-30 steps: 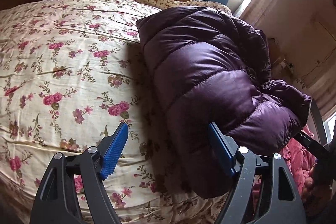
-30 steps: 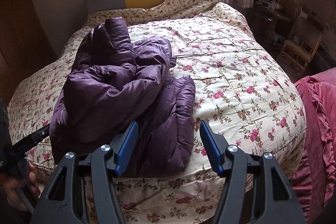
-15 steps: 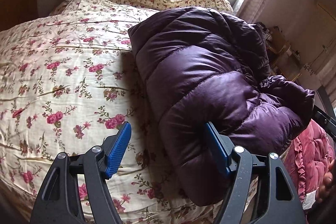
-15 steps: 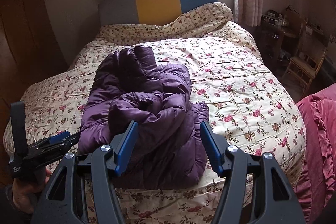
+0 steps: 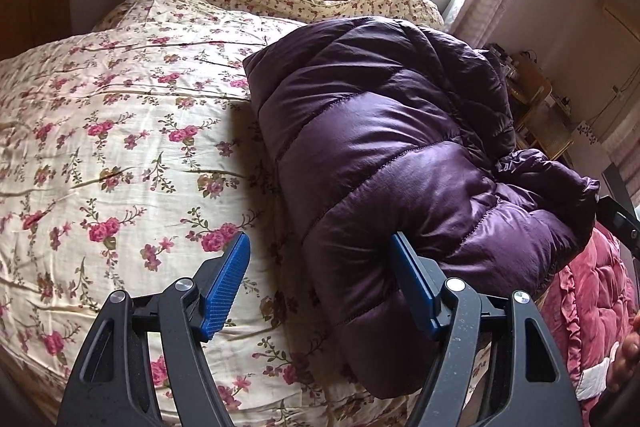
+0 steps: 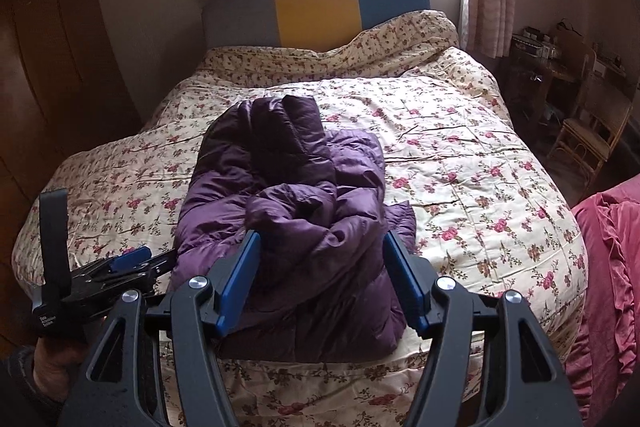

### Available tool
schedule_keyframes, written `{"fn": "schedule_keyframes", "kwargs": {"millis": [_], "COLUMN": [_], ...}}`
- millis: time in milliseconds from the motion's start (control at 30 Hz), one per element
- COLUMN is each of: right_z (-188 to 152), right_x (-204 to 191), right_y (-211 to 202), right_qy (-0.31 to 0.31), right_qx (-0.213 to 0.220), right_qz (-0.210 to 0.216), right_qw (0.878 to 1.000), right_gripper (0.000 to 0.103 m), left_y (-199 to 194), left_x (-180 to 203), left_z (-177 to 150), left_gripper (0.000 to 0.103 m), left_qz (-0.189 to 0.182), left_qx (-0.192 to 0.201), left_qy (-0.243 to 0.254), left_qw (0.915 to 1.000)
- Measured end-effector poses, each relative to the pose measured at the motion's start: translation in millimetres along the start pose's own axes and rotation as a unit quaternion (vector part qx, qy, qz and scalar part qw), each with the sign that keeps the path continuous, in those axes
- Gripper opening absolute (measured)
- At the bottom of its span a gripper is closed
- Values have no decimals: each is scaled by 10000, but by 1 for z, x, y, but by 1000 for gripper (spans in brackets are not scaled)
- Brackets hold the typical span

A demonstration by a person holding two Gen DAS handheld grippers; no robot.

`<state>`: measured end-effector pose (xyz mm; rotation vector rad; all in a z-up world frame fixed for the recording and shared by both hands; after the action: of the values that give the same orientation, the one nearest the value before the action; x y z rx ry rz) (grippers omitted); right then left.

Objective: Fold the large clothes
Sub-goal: 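Move both open grippers to the end of the purple jacket bundle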

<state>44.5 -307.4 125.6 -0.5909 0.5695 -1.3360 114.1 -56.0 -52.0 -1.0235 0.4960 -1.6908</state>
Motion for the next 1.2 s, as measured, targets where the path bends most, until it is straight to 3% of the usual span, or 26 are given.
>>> {"fn": "schedule_keyframes", "kwargs": {"millis": [167,333,600,633,700,800,900,1000,1200], "right_z": [-2,-16,-19,-19,-21,-27,-33,-39,-69], "right_x": [-9,-17,-28,-30,-33,-37,-35,-29,-13], "right_y": [11,36,49,51,55,61,62,64,80], "right_qy": [-122,-322,-726,-804,-885,-1034,-1087,-1012,-704], "right_qx": [-190,-788,-930,-945,-1042,-1177,-1261,-1341,-1655], "right_qz": [50,-153,-206,-178,-100,-69,-48,-21,5], "right_qw": [9997,9963,9928,9921,9906,9876,9860,9858,9837], "right_gripper": [63,63,62,59,37,25,18,13,11], "left_y": [-2,-3,-3,-3,-3,-3,-3,-3,-7], "left_x": [-3,-4,-8,-9,-11,-14,-17,-20,-14], "left_z": [1,1,0,-1,-1,-1,-1,0,-7], "left_gripper": [72,72,72,72,72,72,72,65,61], "left_qz": [-10,17,-24,-35,-63,-132,-183,-269,-491], "left_qx": [8,22,14,8,5,3,7,10,29], "left_qy": [-29,-44,-100,-111,-136,-190,-226,-253,-190], "left_qw": [10000,10000,9999,9999,9999,9997,9996,9993,9986]}}
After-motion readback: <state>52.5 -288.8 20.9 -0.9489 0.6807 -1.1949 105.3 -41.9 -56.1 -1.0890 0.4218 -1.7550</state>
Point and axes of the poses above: each gripper's, at about its wrist camera, not at the fingertips, and y roughly the way its jaws point, x to its right, z to its top, the point moved 1 cm from there along y, roughly the way its jaws point, and after that the axes turned 9 degrees about -y, right-handed, at the moved point
